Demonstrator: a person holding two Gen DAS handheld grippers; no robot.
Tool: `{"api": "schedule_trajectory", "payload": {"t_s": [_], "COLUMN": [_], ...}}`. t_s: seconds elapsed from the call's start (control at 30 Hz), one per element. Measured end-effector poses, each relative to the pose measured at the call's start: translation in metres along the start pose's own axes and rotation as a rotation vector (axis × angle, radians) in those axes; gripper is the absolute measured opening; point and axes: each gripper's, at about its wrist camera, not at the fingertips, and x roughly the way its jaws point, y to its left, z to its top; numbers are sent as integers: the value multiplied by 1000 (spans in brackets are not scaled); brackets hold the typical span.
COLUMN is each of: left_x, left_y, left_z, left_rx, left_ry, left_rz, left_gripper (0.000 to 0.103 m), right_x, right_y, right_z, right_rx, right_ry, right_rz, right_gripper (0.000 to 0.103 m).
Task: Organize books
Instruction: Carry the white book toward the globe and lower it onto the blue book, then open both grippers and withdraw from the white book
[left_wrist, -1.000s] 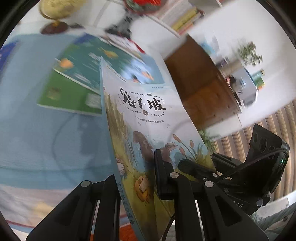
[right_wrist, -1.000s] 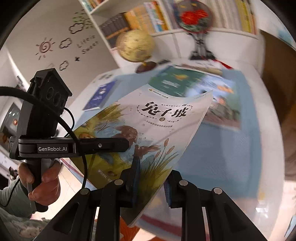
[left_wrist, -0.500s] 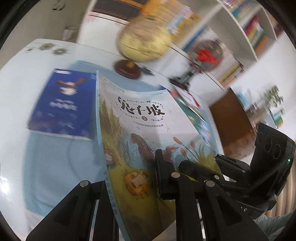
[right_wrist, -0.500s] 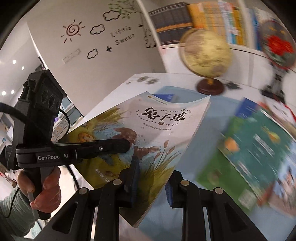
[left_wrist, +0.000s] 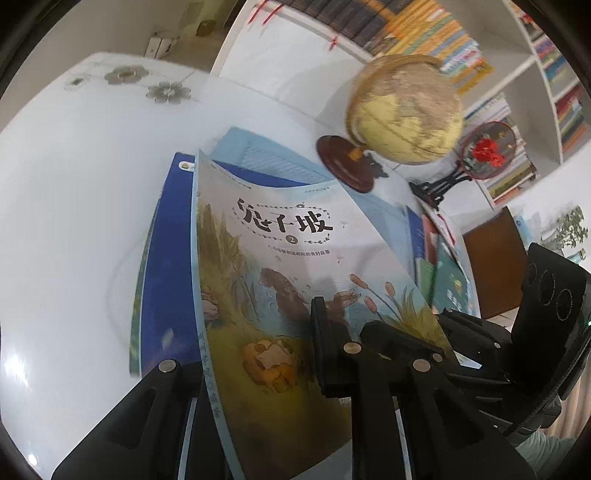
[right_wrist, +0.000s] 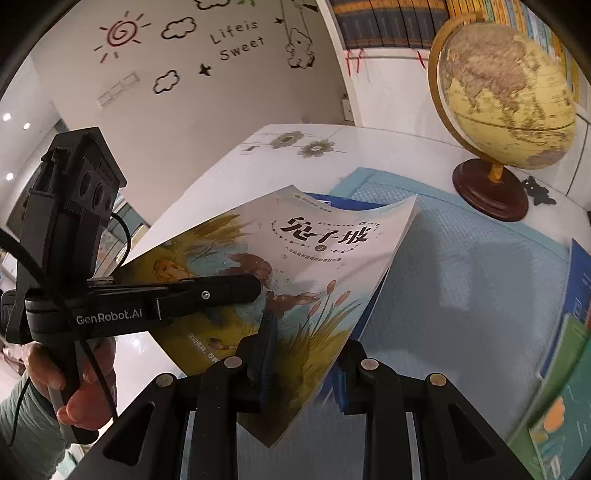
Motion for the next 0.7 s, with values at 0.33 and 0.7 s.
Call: {"api": "schedule_trajectory", "payload": {"t_s": [0.33, 0.7], "left_x": [20, 12], "left_y": [40, 52], "left_z": [1, -15], "left_rx": [-55, -8], "left_ry": [78, 78], "left_rz": [57, 289], "left_gripper": [32, 32], "right_x": [40, 62], "right_y": [-5, -8], "right_z": [-2, -7], "right_rx": [60, 95], "right_ry": [76, 129], "right_rz": [7, -35], "right_gripper": [25, 27]}}
